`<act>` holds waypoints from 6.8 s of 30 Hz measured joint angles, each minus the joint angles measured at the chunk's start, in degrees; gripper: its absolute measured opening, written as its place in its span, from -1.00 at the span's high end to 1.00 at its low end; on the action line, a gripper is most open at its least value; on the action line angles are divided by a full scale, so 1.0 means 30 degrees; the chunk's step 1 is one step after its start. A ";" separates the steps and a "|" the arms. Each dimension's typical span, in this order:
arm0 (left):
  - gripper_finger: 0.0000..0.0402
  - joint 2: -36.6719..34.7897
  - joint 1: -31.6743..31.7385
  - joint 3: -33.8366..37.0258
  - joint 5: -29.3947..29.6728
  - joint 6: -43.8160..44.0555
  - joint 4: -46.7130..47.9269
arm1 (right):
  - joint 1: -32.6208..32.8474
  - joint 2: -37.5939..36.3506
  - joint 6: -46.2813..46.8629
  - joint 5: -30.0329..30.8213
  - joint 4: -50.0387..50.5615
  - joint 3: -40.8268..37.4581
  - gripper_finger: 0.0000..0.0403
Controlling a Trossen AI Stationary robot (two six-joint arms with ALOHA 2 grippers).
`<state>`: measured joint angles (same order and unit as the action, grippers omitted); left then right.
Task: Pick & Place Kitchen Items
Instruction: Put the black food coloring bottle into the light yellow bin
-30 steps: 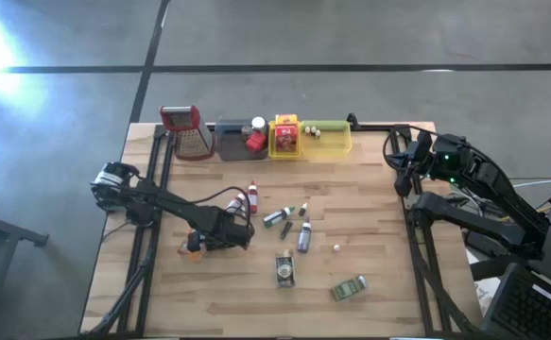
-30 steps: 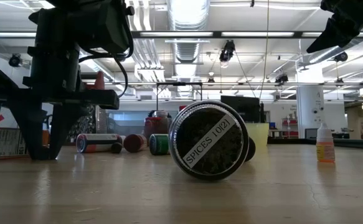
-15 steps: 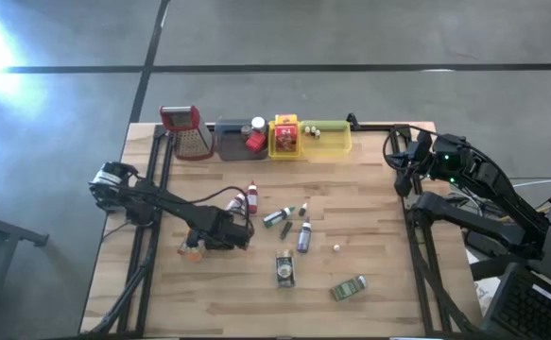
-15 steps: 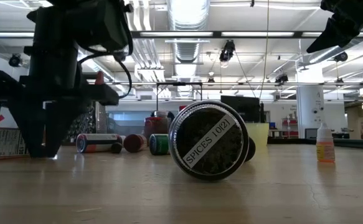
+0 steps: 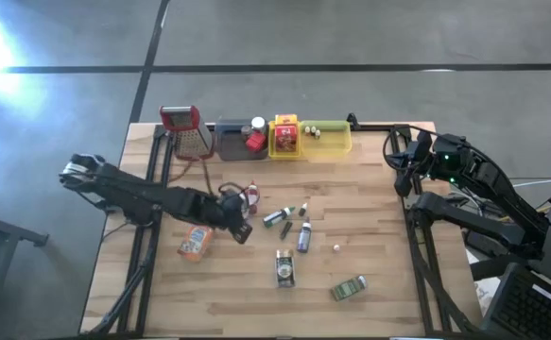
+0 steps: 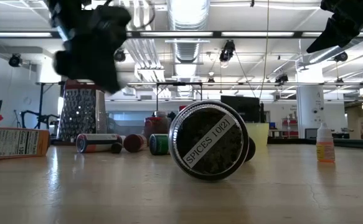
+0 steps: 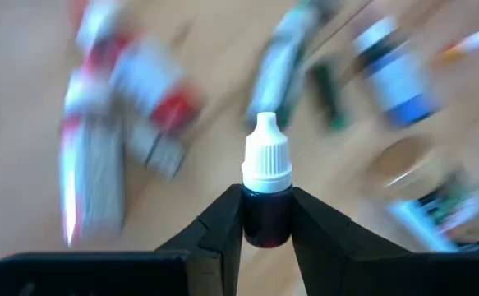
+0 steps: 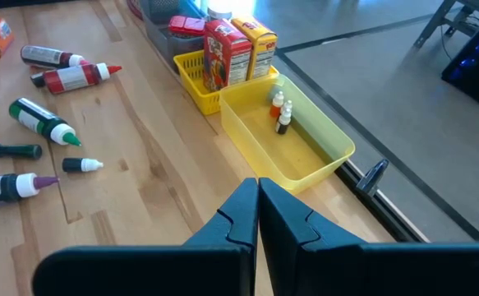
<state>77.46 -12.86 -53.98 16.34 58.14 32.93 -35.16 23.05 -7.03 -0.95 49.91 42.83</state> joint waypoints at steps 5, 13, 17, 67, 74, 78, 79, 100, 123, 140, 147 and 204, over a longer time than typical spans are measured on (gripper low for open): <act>0.52 -0.0895 0.0997 -0.0004 -0.0262 -0.6540 -0.4242 | 0.0004 -0.0007 0.0000 0.0002 0.0001 0.0000 0.96; 0.52 -0.0320 0.2970 -0.0036 -0.2010 -1.2166 -0.8846 | -0.0001 0.0086 -0.0004 0.0015 -0.1280 0.0000 0.96; 0.52 0.0302 0.4121 -0.0036 -0.3468 -1.2830 -0.9942 | 0.0003 0.0131 0.0775 -0.0109 -0.1657 0.0000 0.96; 0.52 0.8498 0.8139 -0.8524 -0.9691 -1.9728 -1.1049 | 0.5240 0.8604 0.3534 -0.6041 -1.0583 0.0262 0.00; 0.52 0.8461 0.8095 -0.8561 -1.0654 -1.9995 -1.3058 | 0.5935 0.8764 0.3250 -0.4182 -1.1142 0.0262 0.06; 0.52 0.8471 0.8091 -0.8575 -1.1104 -2.0270 -1.4063 | 0.5923 0.9087 0.3271 -0.4109 -1.1584 0.0255 0.06; 0.52 0.8491 0.8095 -0.8575 -1.1104 -2.0399 -1.4123 | 0.5937 0.9175 0.3284 -0.4122 -1.1835 0.0261 0.05; 0.52 0.8498 0.8095 -0.8561 -1.1068 -2.0691 -1.4499 | 0.6192 1.0941 0.3031 -0.4240 -1.4263 0.0262 0.22; 0.52 0.8498 0.8110 -0.8531 -1.1009 -2.0863 -1.4430 | 0.6236 1.1285 0.2929 -0.4277 -1.4348 0.0262 0.64; -0.15 0.7806 0.8070 -0.8502 -0.6001 -2.1931 -1.1538 | 0.6102 1.1003 0.3716 -0.4095 -1.3790 0.0262 0.68; -0.43 0.6791 0.8131 -0.8495 -0.2336 -2.0762 -0.8158 | 0.4520 1.1566 0.3297 -0.3978 -1.3152 0.0262 0.68; -0.42 -0.5942 0.7884 0.5894 -0.1895 -2.0843 -1.8105 | -0.2310 2.5634 0.3105 -0.2622 -2.1810 0.3177 0.67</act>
<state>59.64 10.79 -36.29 10.66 -4.39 -21.39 -42.09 99.95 2.29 -8.82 -15.52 52.36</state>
